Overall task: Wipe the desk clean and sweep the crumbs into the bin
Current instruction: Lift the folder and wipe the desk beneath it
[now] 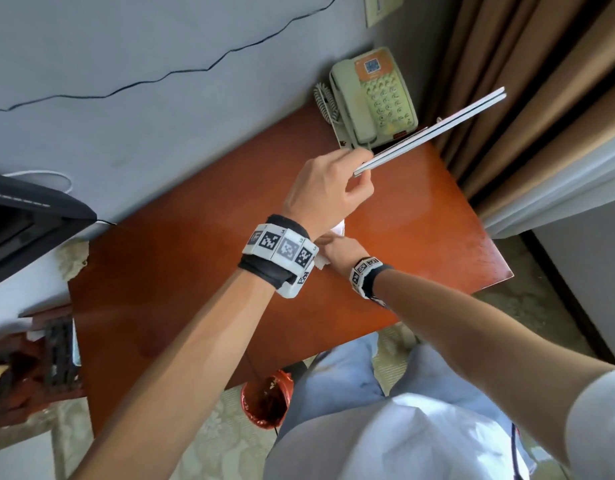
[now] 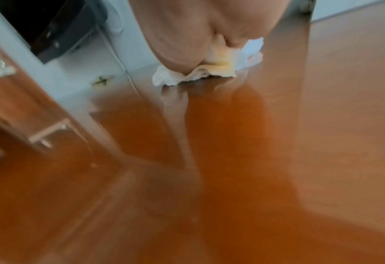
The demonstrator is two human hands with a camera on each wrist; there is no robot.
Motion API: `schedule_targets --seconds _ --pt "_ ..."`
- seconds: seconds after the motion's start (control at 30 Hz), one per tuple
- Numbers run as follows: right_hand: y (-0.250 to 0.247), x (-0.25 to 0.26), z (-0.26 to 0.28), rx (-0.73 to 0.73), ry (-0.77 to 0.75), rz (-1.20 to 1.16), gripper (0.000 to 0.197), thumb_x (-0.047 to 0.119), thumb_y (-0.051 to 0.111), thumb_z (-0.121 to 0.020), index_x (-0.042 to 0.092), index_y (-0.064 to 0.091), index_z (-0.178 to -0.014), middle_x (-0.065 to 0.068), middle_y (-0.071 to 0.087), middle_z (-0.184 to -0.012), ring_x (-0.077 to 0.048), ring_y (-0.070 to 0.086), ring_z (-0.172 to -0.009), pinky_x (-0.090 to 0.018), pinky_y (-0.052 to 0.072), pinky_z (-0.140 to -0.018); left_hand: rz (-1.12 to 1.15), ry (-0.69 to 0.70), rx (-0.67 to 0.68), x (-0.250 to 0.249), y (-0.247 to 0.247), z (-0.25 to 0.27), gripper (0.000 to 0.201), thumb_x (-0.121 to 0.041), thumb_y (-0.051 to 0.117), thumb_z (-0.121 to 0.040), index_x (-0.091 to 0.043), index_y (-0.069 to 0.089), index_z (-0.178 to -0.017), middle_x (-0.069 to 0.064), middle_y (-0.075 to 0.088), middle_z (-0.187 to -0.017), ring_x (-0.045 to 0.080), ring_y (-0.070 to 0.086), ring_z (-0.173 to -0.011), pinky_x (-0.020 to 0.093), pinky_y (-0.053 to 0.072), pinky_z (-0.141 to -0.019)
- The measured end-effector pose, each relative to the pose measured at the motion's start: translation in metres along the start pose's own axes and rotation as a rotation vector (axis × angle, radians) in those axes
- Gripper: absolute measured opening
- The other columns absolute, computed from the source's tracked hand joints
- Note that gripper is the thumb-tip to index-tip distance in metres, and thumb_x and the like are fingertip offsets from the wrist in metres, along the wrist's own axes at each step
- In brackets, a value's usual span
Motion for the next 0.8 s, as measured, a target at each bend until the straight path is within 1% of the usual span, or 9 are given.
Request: schedule_targets --seconds 0.07,0.13,0.23,0.37,0.47,0.6,0.67,0.73,0.8 --pt "-0.013 -0.031 0.003 -0.04 0.012 -0.007 0.059 -0.004 0.039 -0.096 0.015 0.031 -0.151 -0.004 0.039 -0.144 -0.02 0.042 -0.135 -0.023 0.039 -0.098 0.001 -0.003 -0.003 0.0 -0.002 -0.002 0.017 -0.012 0.06 -0.087 -0.008 0.071 -0.098 0.002 0.062 -0.073 0.024 0.053 -0.06 0.041 0.051 -0.055" --pt "-0.04 -0.077 0.007 -0.151 0.126 -0.061 0.057 -0.004 0.042 -0.095 0.015 0.038 -0.149 -0.007 0.042 -0.146 -0.022 0.047 -0.132 -0.017 0.036 -0.092 0.006 -0.007 -0.014 0.002 -0.003 -0.003 0.017 -0.012 0.059 -0.087 -0.007 0.071 -0.098 0.004 0.064 -0.075 0.027 0.056 -0.062 0.042 0.052 -0.057" --pt "-0.076 -0.152 0.01 -0.287 0.311 -0.065 0.064 0.001 0.054 -0.091 0.017 0.037 -0.151 -0.005 0.034 -0.157 -0.027 0.038 -0.141 -0.038 0.039 -0.109 0.0 -0.003 -0.02 0.004 -0.002 -0.001 0.016 -0.014 0.057 -0.088 -0.008 0.071 -0.096 0.004 0.065 -0.076 0.03 0.057 -0.063 0.043 0.052 -0.056" --pt "-0.075 -0.223 0.004 -0.185 0.459 -0.094 0.074 0.014 0.059 -0.095 0.018 0.018 -0.156 -0.005 0.018 -0.163 -0.025 0.021 -0.148 -0.039 0.03 -0.116 0.003 -0.003 -0.034 0.008 -0.001 0.0 0.015 -0.012 0.057 -0.088 -0.008 0.07 -0.095 0.002 0.061 -0.073 0.027 0.052 -0.06 0.042 0.051 -0.055" --pt "-0.093 -0.222 0.017 -0.389 0.518 -0.065 0.054 0.008 0.051 -0.092 0.013 0.041 -0.145 -0.011 0.038 -0.15 -0.035 0.043 -0.133 -0.045 0.043 -0.102 -0.003 -0.001 -0.049 0.009 -0.002 0.001 0.015 -0.011 0.057 -0.088 -0.008 0.07 -0.095 0.002 0.06 -0.072 0.027 0.051 -0.059 0.041 0.05 -0.054" --pt "-0.094 -0.213 0.014 -0.374 0.686 -0.048 0.068 -0.001 0.059 -0.083 0.016 0.037 -0.145 -0.008 0.025 -0.158 -0.033 0.041 -0.137 -0.046 0.048 -0.096 0.007 0.005 -0.071 0.012 -0.005 0.004 0.016 -0.008 0.059 -0.088 -0.006 0.072 -0.097 0.003 0.062 -0.072 0.026 0.051 -0.058 0.04 0.049 -0.053" --pt "-0.092 -0.192 0.006 -0.36 0.655 -0.021 0.059 0.004 0.059 -0.084 0.016 0.046 -0.14 -0.01 0.034 -0.15 -0.034 0.036 -0.136 -0.047 0.048 -0.096 0.016 0.009 -0.077 0.013 -0.006 0.006 0.017 -0.007 0.059 -0.088 -0.006 0.072 -0.099 0.003 0.062 -0.073 0.024 0.048 -0.058 0.039 0.048 -0.053" --pt "-0.08 -0.159 0.002 -0.281 0.598 -0.025 0.048 0.013 0.058 -0.089 0.014 0.051 -0.137 -0.014 0.049 -0.137 -0.035 0.047 -0.126 -0.044 0.048 -0.097 0.02 0.009 -0.074 0.012 -0.005 0.009 0.017 -0.007 0.06 -0.089 -0.005 0.073 -0.101 0.004 0.063 -0.074 0.025 0.048 -0.058 0.039 0.048 -0.054" --pt "-0.051 -0.119 -0.004 -0.165 0.401 -0.006 0.044 0.008 0.054 -0.093 0.006 0.048 -0.137 -0.017 0.06 -0.126 -0.035 0.061 -0.113 -0.043 0.054 -0.09 0.02 0.013 -0.061 0.01 -0.002 0.013 0.018 -0.008 0.06 -0.09 -0.005 0.073 -0.103 0.005 0.066 -0.078 0.026 0.052 -0.059 0.041 0.05 -0.055"
Point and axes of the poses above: each hand's wrist, its own z-axis away from the middle knuckle, its own y-axis out of the palm, x = y × z, the point moved 7 cm from there along -z, towards the middle knuckle
